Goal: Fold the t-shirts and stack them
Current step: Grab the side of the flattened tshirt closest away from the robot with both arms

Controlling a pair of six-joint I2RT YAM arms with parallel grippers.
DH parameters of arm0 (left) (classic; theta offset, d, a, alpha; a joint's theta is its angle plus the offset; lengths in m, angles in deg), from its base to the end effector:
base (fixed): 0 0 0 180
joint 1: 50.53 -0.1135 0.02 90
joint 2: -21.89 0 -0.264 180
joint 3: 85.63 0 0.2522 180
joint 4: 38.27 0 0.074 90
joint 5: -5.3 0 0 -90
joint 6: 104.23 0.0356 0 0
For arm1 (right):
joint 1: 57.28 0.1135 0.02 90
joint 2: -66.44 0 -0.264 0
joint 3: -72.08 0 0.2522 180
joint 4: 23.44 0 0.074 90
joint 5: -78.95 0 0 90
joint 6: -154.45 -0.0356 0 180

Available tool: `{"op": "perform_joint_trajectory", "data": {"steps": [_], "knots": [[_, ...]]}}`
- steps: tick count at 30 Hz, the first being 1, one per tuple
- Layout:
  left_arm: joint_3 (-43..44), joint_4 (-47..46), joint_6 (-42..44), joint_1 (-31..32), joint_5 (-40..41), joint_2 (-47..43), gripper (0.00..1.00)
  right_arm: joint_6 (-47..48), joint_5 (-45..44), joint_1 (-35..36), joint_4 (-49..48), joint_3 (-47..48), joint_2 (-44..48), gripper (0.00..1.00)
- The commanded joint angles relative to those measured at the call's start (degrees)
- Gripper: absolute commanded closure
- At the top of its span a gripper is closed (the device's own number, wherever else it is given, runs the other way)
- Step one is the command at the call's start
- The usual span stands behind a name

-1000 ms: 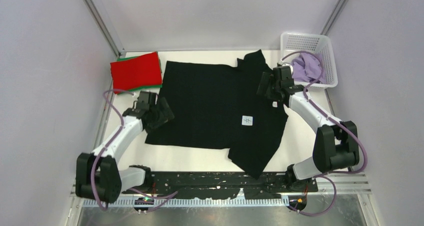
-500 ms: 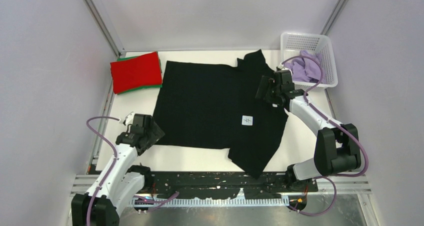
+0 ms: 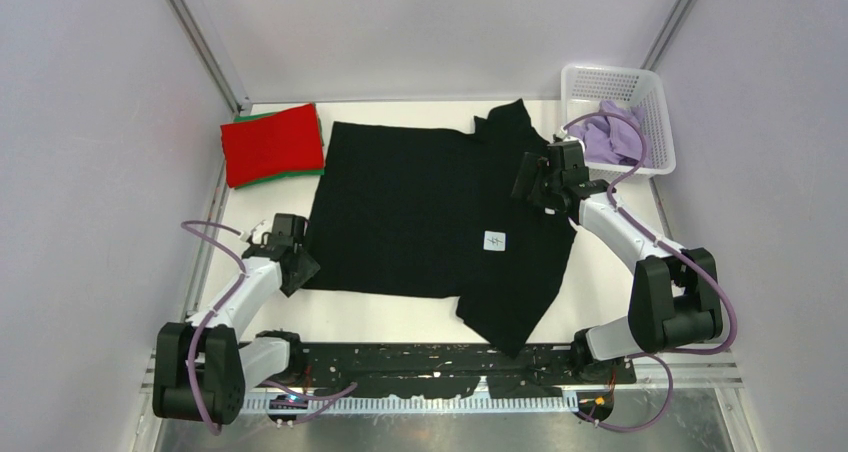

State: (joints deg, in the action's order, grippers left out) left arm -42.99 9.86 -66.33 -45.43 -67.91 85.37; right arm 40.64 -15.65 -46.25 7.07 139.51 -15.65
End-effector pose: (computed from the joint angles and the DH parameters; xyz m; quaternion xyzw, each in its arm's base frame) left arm 0.1768 -0.0055 0.1591 -0.4123 0.8814 0.0396 0.2272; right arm 0.2998 0.0555 0.2335 0.1180 0.9163 0.0787 0.3746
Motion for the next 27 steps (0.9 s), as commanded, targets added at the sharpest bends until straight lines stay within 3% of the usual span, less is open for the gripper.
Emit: {"op": "perform_joint_trajectory", "data": {"steps": [1, 5, 16, 20, 22, 27], "knots": [[-0.2, -5.7, -0.6, -0.5, -3.4, 3.2, 0.60, 0.3, -1.9, 0.0, -1.3, 0.4, 2.4, 0.05], [0.2, -5.7, 0.1, -0.5, -3.7, 3.6, 0.99, 0.4, -2.1, 0.0, -0.9, 0.6, 2.1, 0.05], [-0.5, -5.7, 2.6, -0.5, -3.7, -2.0, 1.00, 0.9, -3.1, 1.2, 4.4, -1.1, 7.6, 0.03], [-1.4, -6.1, 3.0, -0.5, -3.7, -4.6, 1.00, 1.2, -8.5, 8.0, 11.1, -1.8, 11.7, 0.03], [-2.0, -6.2, 3.3, -0.5, -3.7, -5.9, 1.00, 0.6, -9.6, 14.5, 15.0, -2.8, 13.5, 0.02], [-3.2, -6.4, 3.3, -0.5, -3.8, -9.0, 1.00, -2.0, -7.2, 27.4, 27.9, -6.1, 18.4, 0.02]]}}
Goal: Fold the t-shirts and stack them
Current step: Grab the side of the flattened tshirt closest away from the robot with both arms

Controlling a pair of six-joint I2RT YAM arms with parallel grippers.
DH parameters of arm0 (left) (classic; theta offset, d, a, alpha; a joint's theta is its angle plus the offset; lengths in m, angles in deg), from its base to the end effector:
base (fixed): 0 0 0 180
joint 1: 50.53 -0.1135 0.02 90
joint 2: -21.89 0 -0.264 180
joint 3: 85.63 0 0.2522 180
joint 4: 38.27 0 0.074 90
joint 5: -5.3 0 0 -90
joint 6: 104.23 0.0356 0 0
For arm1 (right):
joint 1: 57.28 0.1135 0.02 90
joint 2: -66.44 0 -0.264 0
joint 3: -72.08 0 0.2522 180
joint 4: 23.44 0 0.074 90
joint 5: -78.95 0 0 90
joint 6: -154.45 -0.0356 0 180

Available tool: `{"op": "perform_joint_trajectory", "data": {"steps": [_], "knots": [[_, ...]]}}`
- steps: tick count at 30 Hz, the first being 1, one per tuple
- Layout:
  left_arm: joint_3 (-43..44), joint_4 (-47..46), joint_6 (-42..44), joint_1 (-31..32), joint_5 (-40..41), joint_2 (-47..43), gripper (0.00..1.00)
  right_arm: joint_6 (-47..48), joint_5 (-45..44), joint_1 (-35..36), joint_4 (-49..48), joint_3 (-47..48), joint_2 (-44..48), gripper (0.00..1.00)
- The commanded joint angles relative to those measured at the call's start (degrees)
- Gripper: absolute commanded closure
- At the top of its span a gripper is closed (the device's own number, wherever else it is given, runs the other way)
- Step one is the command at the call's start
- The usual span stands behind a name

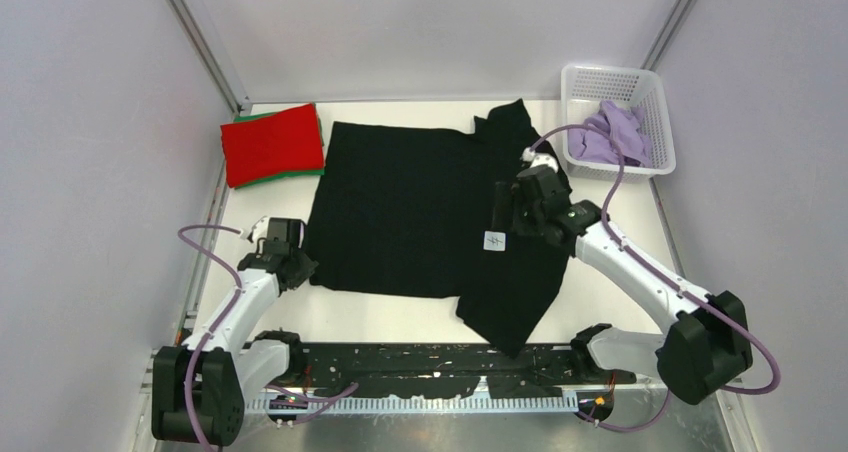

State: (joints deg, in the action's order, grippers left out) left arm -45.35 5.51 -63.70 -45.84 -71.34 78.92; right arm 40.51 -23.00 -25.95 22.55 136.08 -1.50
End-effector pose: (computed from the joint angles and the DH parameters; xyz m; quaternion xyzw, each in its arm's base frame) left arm 0.1714 -0.0058 0.1677 -0.3932 0.8769 -0.0148 0.2761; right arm 0.2110 0.1198 0.2576 -0.0246 0.9347 0.0714 0.3472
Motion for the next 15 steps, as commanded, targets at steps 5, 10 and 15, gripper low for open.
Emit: {"op": "perform_joint_trajectory", "data": {"steps": [5, 10, 15], "knots": [[-1.5, -2.1, 0.6, -0.1, -1.2, -3.9, 1.00, -8.3, 7.3, 22.1, 19.1, -8.2, 7.5, 0.09], [-1.3, -1.9, 0.6, -0.1, -1.5, -3.9, 1.00, -12.1, 9.4, 33.8, 18.8, -11.2, 4.8, 0.14], [-1.8, -2.2, 0.7, -0.1, -2.3, -4.2, 1.00, -12.1, 5.9, 34.9, 13.6, -11.9, -0.9, 0.20]]}}
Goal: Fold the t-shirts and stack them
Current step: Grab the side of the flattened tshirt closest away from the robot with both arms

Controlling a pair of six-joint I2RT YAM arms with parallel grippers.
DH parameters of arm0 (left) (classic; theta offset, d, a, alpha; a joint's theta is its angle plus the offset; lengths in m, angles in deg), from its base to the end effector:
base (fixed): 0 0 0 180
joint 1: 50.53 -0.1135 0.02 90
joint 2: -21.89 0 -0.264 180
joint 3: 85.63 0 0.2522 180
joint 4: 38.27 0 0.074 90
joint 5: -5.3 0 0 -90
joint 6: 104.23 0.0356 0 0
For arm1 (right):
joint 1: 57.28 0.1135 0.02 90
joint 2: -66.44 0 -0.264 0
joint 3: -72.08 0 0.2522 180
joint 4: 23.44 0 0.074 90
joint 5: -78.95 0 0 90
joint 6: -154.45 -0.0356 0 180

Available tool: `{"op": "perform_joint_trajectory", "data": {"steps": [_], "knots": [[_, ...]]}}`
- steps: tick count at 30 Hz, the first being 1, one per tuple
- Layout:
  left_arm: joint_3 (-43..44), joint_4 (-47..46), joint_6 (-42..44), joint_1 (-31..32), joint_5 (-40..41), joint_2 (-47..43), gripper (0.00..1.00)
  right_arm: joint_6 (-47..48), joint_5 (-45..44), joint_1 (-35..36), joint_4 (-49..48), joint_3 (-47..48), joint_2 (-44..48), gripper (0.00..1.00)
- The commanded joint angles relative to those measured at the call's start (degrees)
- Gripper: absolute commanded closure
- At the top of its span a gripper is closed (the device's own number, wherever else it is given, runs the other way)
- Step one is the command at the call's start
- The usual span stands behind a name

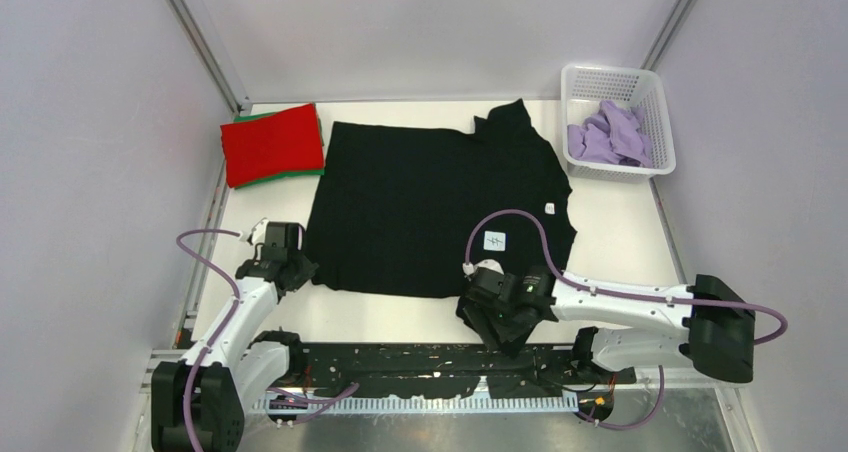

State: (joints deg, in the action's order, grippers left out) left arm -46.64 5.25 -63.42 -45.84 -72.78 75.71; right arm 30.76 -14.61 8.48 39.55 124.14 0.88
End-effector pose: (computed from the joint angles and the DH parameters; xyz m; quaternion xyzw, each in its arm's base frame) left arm 0.1651 -0.0062 0.1694 -0.3885 0.8749 -0.0338 0.2871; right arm 0.0766 0.1647 0.1885 -0.2707 0.9550 0.0698 0.0995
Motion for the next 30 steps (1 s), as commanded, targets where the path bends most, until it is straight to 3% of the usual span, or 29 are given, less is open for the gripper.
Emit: {"op": "perform_joint_trajectory", "data": {"steps": [1, 9, 20, 30], "knots": [[-0.5, -2.0, 0.4, -0.1, -0.8, -1.0, 1.00, -2.3, -3.2, 0.5, -3.8, 0.2, -4.0, 0.22], [-0.4, -2.5, 0.6, -0.1, -1.3, -0.1, 1.00, -4.7, -8.7, -2.3, -7.6, -2.4, -9.7, 0.40], [-0.6, -0.7, 0.5, -0.1, -1.0, -1.9, 1.00, -4.5, -6.7, -4.7, -6.1, -3.9, -7.1, 0.94], [-4.4, 5.3, -1.4, -0.1, -2.8, -11.1, 1.00, 1.5, 0.5, -2.7, 6.1, -0.2, -1.7, 0.95]]}}
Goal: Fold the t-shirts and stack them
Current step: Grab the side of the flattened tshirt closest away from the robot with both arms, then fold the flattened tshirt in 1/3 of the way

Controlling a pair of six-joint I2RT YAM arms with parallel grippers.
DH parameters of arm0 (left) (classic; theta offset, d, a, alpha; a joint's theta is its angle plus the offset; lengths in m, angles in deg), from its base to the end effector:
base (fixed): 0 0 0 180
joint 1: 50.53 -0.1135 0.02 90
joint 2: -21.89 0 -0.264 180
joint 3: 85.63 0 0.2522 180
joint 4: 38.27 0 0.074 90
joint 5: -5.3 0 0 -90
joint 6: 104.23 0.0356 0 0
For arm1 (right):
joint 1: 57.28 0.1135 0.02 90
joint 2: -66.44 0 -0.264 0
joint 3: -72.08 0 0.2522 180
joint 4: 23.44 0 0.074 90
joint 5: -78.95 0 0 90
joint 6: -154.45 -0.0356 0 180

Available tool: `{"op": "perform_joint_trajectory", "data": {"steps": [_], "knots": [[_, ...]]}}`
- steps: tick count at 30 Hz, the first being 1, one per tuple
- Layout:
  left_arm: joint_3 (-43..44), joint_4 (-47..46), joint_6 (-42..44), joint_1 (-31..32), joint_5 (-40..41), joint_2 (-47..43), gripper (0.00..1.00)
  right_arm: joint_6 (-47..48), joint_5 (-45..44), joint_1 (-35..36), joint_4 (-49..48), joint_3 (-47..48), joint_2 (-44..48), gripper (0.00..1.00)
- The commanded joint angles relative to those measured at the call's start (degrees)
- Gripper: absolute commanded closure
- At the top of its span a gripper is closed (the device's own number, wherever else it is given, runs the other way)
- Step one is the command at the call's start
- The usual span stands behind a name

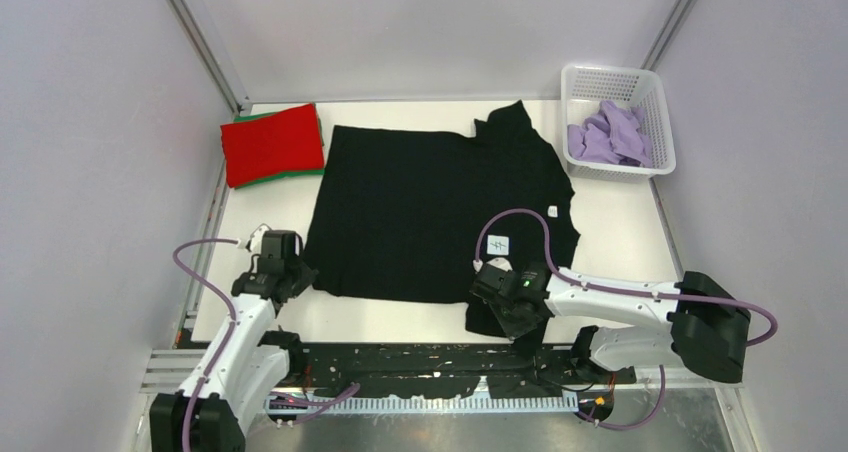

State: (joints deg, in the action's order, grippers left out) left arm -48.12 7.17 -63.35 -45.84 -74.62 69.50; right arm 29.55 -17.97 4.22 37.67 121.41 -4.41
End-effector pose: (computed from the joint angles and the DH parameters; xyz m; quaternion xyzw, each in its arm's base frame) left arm 0.1520 -0.0062 0.1743 -0.3838 0.8710 -0.0587 0.3011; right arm 0.0906 0.1579 0.1619 -0.2254 0.9703 0.0077 0.0877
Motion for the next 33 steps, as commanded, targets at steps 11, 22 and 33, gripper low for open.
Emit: {"op": "perform_joint_trajectory", "data": {"steps": [11, 22, 33], "knots": [[-6.4, 13.2, -4.1, -0.1, -2.4, -26.1, 1.00, -1.2, 3.2, 6.5, 12.3, 3.4, 8.9, 0.95], [-2.8, 4.8, -3.5, -0.1, -5.8, -19.8, 1.00, -0.2, -6.9, -4.1, 8.2, 5.6, 14.6, 0.95], [2.7, -5.3, -5.1, -0.1, -1.7, -7.3, 1.00, 8.6, -11.1, -19.5, 1.5, 9.5, 13.4, 0.95]]}}
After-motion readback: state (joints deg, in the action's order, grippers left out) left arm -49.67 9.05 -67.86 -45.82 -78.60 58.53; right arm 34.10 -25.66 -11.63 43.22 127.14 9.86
